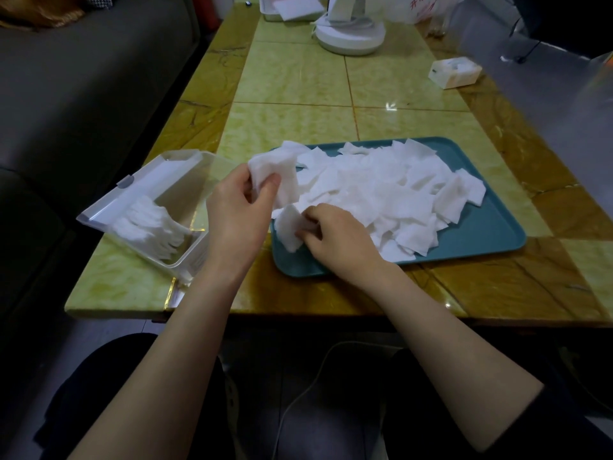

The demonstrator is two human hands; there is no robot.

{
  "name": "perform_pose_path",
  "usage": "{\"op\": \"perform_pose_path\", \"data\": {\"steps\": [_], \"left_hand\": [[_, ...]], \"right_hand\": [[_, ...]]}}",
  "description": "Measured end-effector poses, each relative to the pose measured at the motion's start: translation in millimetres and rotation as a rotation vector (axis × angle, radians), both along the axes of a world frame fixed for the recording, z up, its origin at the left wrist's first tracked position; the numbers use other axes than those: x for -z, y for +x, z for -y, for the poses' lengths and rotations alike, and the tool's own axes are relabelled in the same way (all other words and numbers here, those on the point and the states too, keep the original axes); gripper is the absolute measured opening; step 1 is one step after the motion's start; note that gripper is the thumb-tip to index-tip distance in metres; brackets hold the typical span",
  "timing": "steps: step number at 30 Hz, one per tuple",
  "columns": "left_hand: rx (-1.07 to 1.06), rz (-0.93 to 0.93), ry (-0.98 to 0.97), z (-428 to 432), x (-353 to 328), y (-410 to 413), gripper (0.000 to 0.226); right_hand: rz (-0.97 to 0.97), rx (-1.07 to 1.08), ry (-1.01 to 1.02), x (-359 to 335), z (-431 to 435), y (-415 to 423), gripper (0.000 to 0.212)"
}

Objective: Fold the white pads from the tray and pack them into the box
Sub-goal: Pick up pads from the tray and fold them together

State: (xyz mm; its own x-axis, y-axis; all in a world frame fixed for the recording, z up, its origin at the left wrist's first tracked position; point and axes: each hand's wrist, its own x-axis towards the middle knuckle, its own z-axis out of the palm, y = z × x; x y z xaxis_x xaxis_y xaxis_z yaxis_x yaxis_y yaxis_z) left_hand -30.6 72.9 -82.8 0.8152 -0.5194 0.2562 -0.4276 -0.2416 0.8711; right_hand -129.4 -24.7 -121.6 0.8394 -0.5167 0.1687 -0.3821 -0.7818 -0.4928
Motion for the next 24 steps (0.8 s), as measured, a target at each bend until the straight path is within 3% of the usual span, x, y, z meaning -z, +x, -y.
{"op": "perform_pose_path", "data": {"steps": [3,7,9,12,15,17,20,24], "left_hand": [[-0.010,0.004,0.000,0,0,1,0.016],[-0.017,-0.003,0.046,2,4,1,0.019],[0.011,-0.018,0.062,4,7,-2,0.020],[0.108,-0.081,0.071,6,7,-11,0.020],[0.204,-0.209,0.067,9,7,-18,0.017],[0.211,-0.260,0.054,9,7,-18,0.016],[0.242,-0.319,0.023,8,6,-17,0.014],[0.300,-0.342,0.028,9,6,-19,0.014]], "right_hand": [[0.142,0.100,0.101,-8,6,-8,0.023],[0.362,0.263,0.254,-23,13,-23,0.011],[0.399,0.288,0.328,-27,11,-26,0.016],[0.388,0.219,0.413,-28,1,-27,0.023],[0.425,0.116,0.522,-28,-3,-26,0.014],[0.465,0.101,0.571,-28,-2,-26,0.022],[0.475,0.160,0.562,-29,1,-26,0.012],[0.403,0.260,0.426,-26,6,-26,0.022]]}}
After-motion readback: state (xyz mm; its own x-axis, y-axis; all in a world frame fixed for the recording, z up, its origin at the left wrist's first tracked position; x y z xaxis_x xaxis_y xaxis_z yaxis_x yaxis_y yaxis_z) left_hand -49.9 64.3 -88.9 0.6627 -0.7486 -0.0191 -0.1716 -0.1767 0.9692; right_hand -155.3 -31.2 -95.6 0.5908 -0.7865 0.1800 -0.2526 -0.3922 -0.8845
